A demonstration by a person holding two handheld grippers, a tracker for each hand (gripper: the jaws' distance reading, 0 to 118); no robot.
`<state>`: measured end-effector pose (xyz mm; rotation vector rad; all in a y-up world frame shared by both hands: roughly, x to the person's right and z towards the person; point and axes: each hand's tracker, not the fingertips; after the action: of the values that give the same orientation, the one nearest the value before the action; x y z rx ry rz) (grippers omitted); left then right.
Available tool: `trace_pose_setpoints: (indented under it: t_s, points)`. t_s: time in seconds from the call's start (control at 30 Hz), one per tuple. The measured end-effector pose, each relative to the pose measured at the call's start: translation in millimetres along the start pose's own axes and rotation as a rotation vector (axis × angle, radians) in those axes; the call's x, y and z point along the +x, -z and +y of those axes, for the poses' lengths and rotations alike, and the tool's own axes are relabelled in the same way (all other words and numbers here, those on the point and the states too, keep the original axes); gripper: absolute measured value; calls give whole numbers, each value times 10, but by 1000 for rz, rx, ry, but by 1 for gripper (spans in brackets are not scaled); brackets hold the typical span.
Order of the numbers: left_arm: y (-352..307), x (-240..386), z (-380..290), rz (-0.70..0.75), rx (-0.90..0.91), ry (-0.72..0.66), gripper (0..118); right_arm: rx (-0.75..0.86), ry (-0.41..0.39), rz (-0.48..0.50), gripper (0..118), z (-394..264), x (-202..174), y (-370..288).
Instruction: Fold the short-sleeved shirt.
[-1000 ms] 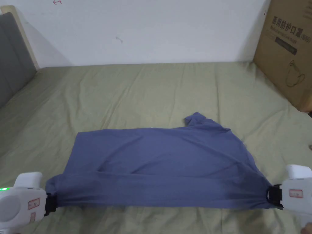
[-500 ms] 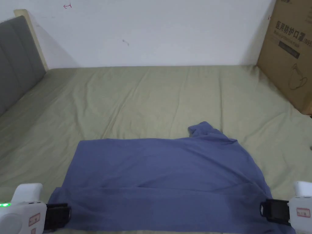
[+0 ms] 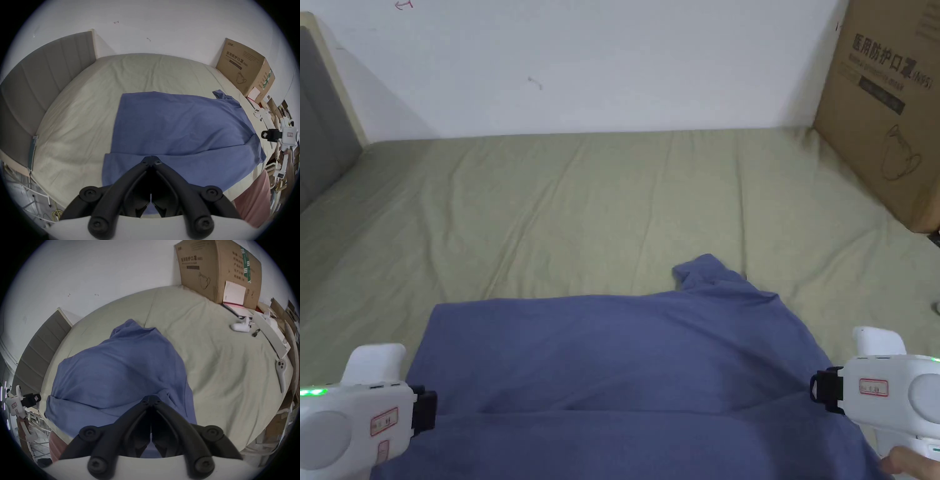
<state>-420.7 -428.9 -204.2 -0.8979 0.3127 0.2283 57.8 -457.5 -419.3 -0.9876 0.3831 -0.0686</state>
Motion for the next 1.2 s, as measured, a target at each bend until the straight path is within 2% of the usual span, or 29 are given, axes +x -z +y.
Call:
trace_pose_setpoints:
  t_s: [0.13,0.17,0.2,0.23,0.27,0.3,0.47,0.53,0.57,0.6,0.63,0.67,0.7,0.73,0.77,0.87,0.93,1.0,1.03,1.07,1.1,1.13,1.2]
  points:
    - [228,31,205,14,-7,3,0,18,-24,-4,0,421,-4,271]
    - [276,28,252,11,-8,-4,0,32,-50,-21,15,579,-22,354]
    - [326,21,298,7,-8,-9,0,40,-90,-28,46,752,-44,444]
    - [367,19,352,6,-11,-12,0,48,-116,-37,83,906,-66,544]
    - [421,14,399,7,-17,-15,0,48,-139,-49,109,1073,-75,693]
    - [480,8,437,12,-21,-16,0,26,-166,-55,109,1227,-78,855]
    - [731,-54,527,23,-51,-38,0,-18,-187,-74,109,1717,-50,1526]
    - [830,-112,527,24,-68,-51,0,-81,-181,-54,102,1738,-32,1731]
    - [869,-127,520,26,-78,-56,0,-124,-180,-35,82,1706,-34,1832]
    - [903,-138,511,28,-84,-59,0,-157,-197,-51,49,1644,-67,1906]
    - [921,-147,510,29,-91,-58,0,-101,-231,-99,42,1618,-97,1876]
    - [938,-155,512,32,-99,-55,0,-83,-226,-78,38,1642,-126,1793]
    - [951,-162,515,35,-102,-50,0,-79,-214,-48,23,1672,-122,1747]
    - [963,-172,526,38,-104,-47,0,-72,-199,-10,2,1685,-136,1704]
    - [958,-179,545,41,-104,-47,0,-53,-166,-32,2,1729,-163,1672]
    - [1002,-262,683,19,-97,-85,2,-70,-213,-39,2,1736,-176,1646]
    - [1061,-336,827,27,-83,-98,22,-71,-217,-44,2,1720,-180,1640]
    - [1203,-422,1075,63,-72,-104,48,-70,-212,-47,2,1706,-193,1634]
    - [1240,-436,1165,73,-75,-107,69,-70,-209,-46,2,1706,-194,1632]
    - [1325,-470,1289,83,-85,-117,98,-70,-209,-46,2,1707,-195,1630]
    - [1412,-502,1391,82,-86,-126,110,-71,-211,-46,2,1707,-195,1630]
    - [1498,-533,1465,76,-77,-134,114,-72,-212,-45,2,1710,-192,1643]
    - [1709,-570,1609,101,-80,-149,113,-76,-221,-47,2,1710,-195,1657]
